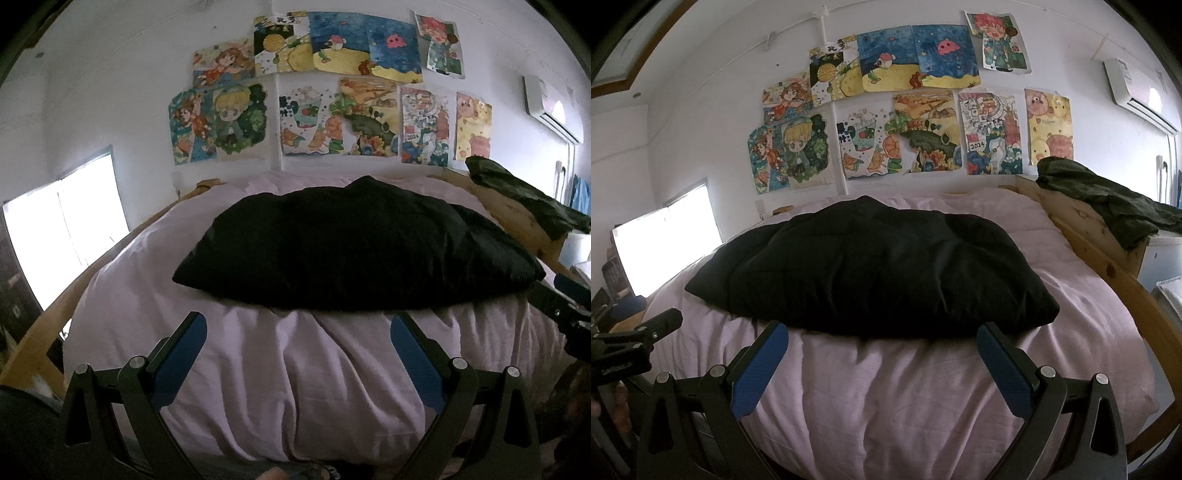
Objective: Fold large clothes
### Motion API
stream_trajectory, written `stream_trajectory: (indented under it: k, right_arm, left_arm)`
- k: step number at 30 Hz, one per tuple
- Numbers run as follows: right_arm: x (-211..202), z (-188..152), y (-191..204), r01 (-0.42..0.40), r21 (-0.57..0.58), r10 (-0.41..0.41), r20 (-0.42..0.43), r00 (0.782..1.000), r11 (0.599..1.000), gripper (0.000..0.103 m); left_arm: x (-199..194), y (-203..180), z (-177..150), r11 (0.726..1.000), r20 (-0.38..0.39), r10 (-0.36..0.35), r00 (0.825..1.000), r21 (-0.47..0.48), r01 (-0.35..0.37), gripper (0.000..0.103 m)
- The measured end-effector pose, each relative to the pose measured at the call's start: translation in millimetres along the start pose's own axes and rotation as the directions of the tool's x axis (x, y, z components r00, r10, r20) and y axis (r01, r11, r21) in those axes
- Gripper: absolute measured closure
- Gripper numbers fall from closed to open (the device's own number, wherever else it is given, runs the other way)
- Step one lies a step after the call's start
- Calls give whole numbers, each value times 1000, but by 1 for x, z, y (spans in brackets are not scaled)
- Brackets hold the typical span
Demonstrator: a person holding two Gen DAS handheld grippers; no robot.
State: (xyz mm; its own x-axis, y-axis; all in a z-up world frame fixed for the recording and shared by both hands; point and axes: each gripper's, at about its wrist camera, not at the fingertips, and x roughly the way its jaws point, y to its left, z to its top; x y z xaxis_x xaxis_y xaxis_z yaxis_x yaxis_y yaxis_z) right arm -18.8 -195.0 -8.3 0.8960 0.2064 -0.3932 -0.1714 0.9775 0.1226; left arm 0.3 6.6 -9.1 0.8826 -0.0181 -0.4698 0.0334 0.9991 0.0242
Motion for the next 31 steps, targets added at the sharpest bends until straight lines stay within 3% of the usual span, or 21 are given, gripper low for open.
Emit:
stream_trajectory:
  k: [31]
  right_arm:
    - [0, 1, 0, 4, 3, -4, -10, 1000, 1000, 0]
  left_arm:
    - [0, 17, 1, 1000, -10, 13, 1000, 16, -13, 5]
